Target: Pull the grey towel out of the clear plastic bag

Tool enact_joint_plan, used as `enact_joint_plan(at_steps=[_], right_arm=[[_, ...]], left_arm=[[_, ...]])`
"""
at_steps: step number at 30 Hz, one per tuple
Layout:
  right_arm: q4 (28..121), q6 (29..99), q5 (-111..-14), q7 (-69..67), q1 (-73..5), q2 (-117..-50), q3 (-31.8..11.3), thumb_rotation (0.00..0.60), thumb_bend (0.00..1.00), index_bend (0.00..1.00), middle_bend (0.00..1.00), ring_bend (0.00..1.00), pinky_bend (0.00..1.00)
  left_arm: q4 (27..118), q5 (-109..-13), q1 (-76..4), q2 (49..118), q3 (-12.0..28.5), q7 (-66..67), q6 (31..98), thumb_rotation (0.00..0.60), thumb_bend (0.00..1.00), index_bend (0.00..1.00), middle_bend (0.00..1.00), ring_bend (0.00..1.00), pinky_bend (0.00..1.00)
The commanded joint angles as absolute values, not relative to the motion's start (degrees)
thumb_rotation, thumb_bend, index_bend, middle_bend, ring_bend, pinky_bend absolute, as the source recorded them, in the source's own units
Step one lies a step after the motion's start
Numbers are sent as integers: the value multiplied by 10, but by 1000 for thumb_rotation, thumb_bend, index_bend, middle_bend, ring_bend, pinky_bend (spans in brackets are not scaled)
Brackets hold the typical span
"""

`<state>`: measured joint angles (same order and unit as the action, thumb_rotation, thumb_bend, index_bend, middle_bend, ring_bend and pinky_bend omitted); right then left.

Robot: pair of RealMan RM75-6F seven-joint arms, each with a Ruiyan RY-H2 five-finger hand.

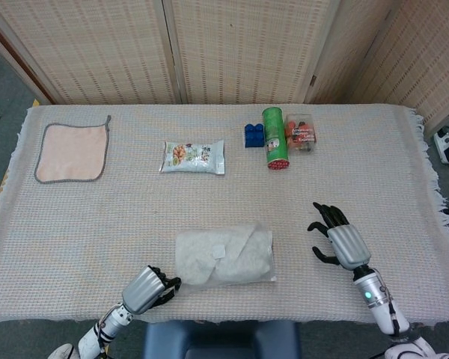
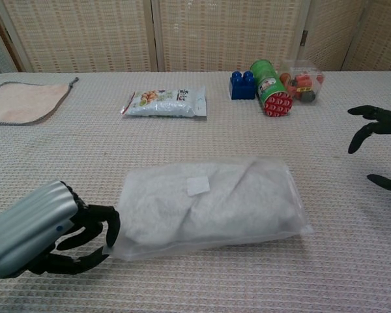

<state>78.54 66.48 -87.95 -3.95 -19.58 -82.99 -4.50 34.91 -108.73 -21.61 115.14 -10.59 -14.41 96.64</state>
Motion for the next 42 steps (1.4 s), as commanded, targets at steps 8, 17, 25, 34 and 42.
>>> enact_joint_plan(at_steps=[8, 17, 25, 34, 42], right_arm=[[703, 639, -888, -100, -248, -937, -50, 600, 316, 360, 0, 0, 0], [676, 654, -890, -134, -264, -981, -52, 600, 314, 387, 1, 0, 0], [638, 649, -888, -158, -279, -1023, -50, 600, 318, 448, 26, 0, 0], [589, 683, -888, -182, -277, -1065, -52, 600, 531, 735, 136, 0, 0], [596, 708, -885, -169, -263, -1040, -49, 600, 584, 784, 162, 0, 0]], left_arm=[[355, -1082, -221, 1144, -102, -144, 972, 600, 572, 685, 1000, 1000, 1000], [365, -1077, -224, 1137, -99, -143, 973, 600, 572, 685, 1000, 1000, 1000], [371, -1074, -229, 1133, -96, -141, 973, 600, 572, 685, 1000, 1000, 1000], [378, -1069, -230, 1127, -92, -138, 974, 600, 572, 685, 1000, 1000, 1000], [369, -1060, -229, 1119, -85, -140, 972, 600, 574, 688, 1000, 1000, 1000]])
